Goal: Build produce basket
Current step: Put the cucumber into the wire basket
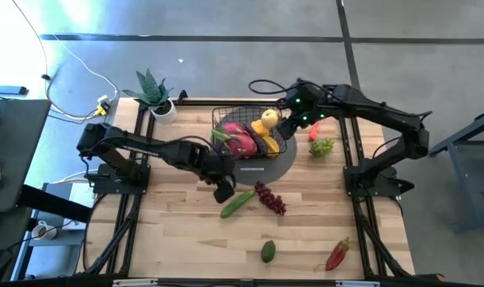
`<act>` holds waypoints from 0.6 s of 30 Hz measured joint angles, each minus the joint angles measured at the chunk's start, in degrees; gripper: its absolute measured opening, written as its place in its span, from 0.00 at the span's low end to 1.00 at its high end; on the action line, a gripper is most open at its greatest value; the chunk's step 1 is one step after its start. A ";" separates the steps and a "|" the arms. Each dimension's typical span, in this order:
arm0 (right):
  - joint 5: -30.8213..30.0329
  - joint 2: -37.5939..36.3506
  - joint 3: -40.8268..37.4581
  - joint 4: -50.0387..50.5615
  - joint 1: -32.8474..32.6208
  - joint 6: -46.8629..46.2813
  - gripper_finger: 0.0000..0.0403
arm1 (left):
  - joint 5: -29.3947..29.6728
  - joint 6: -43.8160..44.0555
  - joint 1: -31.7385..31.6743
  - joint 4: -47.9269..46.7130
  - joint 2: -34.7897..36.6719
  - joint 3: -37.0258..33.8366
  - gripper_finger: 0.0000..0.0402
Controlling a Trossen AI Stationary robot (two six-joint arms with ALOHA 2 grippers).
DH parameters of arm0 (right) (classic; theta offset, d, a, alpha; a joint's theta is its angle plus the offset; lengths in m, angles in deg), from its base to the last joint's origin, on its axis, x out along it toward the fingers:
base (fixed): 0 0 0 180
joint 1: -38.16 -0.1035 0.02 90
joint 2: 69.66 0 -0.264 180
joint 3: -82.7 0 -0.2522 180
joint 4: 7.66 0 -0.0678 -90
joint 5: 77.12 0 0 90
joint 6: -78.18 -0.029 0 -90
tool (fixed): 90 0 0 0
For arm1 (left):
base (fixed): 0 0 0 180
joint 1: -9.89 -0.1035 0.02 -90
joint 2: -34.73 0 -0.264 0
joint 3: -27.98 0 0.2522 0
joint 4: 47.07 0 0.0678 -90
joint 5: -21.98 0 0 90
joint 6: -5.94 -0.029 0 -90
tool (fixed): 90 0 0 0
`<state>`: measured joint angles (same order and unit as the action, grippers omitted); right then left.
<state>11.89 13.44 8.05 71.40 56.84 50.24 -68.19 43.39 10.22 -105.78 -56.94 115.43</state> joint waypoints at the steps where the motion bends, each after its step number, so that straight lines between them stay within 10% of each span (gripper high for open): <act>1: 0.00 -0.43 0.00 0.15 0.12 0.49 0.55 | 0.52 0.13 0.56 0.84 -0.80 0.00 0.69; 18: -3.32 -2.55 -0.01 -8.26 5.37 0.98 0.55 | 0.99 0.33 2.81 9.51 -11.40 0.04 0.69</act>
<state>8.56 10.89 8.05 63.14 62.21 51.22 -67.20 43.73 13.04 -96.28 -68.34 115.48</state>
